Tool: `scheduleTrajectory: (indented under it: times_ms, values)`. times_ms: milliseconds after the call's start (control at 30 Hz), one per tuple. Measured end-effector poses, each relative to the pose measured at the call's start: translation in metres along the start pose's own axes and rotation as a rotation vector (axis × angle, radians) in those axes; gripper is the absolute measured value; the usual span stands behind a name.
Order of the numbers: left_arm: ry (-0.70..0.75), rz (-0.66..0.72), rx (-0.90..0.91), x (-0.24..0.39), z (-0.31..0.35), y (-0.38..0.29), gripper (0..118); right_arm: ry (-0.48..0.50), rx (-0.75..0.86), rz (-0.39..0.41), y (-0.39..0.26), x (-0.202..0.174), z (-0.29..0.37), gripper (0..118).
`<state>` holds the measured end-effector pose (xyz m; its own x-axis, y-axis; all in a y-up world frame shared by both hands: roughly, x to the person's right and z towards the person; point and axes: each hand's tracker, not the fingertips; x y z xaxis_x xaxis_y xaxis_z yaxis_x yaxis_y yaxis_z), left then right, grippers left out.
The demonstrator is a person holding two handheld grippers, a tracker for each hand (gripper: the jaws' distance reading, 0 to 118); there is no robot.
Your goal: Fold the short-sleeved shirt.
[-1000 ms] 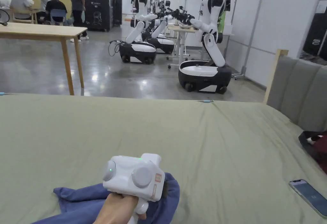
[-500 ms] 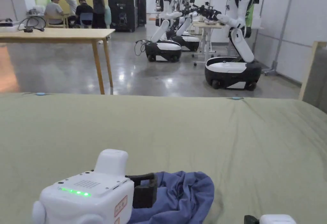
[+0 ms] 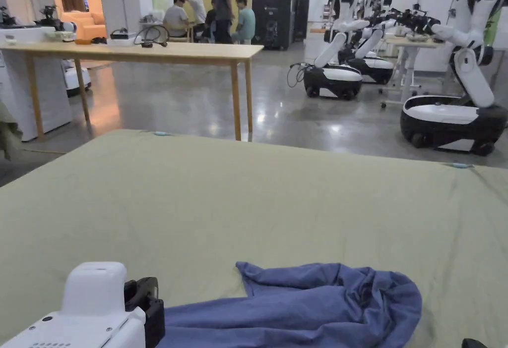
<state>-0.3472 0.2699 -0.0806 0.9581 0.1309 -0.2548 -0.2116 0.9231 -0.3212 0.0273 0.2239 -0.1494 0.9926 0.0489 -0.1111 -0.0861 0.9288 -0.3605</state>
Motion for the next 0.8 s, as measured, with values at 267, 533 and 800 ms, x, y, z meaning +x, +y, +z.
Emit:
scheduleTrajectory:
  times_ms: [267,533,800]
  values:
    - [0.081,-0.038,-0.232,-0.043,-0.085,0.004,0,0.027,-0.041,0.016,-0.006,-0.011,-0.016,1]
    - [0.045,-0.038,-0.571,-0.088,-0.2,-0.019,118,0.028,-0.109,0.038,-0.018,-0.014,-0.035,1]
    - [0.096,-0.113,-0.711,-0.088,-0.23,-0.048,84,0.04,-0.143,0.041,-0.026,-0.021,-0.041,1]
